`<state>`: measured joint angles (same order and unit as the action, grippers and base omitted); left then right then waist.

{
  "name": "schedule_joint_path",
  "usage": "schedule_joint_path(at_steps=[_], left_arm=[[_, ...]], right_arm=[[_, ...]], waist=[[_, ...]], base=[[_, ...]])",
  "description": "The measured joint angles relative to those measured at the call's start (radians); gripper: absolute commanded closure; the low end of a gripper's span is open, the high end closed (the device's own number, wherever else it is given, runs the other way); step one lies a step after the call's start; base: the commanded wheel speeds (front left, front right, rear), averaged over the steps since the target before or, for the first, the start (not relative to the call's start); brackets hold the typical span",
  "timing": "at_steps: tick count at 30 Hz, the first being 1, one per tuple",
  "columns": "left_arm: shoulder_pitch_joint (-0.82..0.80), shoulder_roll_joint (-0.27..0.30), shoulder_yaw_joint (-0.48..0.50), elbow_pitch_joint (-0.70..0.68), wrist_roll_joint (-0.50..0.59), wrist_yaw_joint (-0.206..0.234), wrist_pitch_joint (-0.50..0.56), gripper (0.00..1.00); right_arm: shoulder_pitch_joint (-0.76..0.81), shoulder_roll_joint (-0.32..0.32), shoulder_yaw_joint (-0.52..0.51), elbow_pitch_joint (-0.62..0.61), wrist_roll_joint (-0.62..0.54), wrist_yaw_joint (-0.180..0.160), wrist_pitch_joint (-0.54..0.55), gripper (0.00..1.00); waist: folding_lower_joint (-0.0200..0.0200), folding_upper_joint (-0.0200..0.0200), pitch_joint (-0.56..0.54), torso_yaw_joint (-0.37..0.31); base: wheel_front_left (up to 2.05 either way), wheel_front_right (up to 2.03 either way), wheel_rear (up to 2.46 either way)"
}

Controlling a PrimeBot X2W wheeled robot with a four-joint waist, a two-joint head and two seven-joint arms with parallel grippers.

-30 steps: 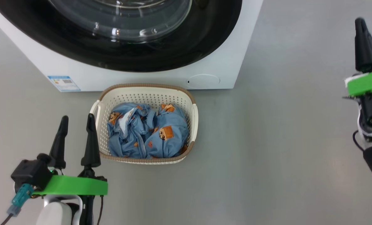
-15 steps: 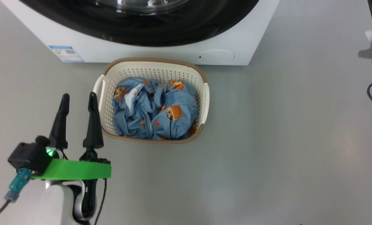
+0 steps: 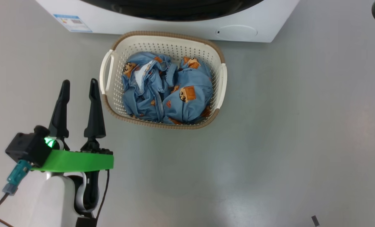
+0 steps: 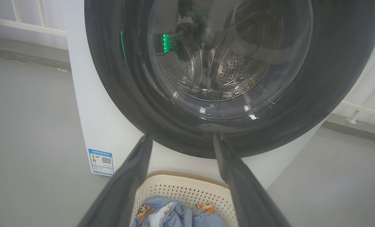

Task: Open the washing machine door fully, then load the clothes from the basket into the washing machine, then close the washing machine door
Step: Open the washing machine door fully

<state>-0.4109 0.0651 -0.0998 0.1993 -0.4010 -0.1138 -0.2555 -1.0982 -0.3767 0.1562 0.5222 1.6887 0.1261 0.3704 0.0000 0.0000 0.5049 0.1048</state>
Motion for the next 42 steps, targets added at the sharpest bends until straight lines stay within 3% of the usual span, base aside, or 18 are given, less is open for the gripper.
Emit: schedule_joint_path(at_steps=[13, 29, 42], left_arm=[[-0.022, -0.021, -0.003, -0.002, 0.012, -0.009, 0.000, 0.00], [-0.022, -0.030, -0.008, -0.015, 0.015, -0.010, 0.000, 0.00], [-0.012, -0.035, -0.007, -0.012, 0.004, -0.017, 0.000, 0.00]], right_arm=[[-0.143, 0.030, 0.009, 0.090, 0.009, 0.000, 0.137, 1.00], [-0.261, 0.023, 0.015, 0.180, -0.026, 0.000, 0.171, 1.00], [-0.164, 0.020, 0.054, 0.168, -0.058, 0.000, 0.245, 1.00]], waist=[[0.0000, 0.0000, 0.046, 0.045], [0.0000, 0.0000, 0.069, 0.099], [-0.0001, 0.0000, 0.000, 0.097]], base=[[0.00, 0.00, 0.00], [0.00, 0.00, 0.00], [0.00, 0.00, 0.00]])
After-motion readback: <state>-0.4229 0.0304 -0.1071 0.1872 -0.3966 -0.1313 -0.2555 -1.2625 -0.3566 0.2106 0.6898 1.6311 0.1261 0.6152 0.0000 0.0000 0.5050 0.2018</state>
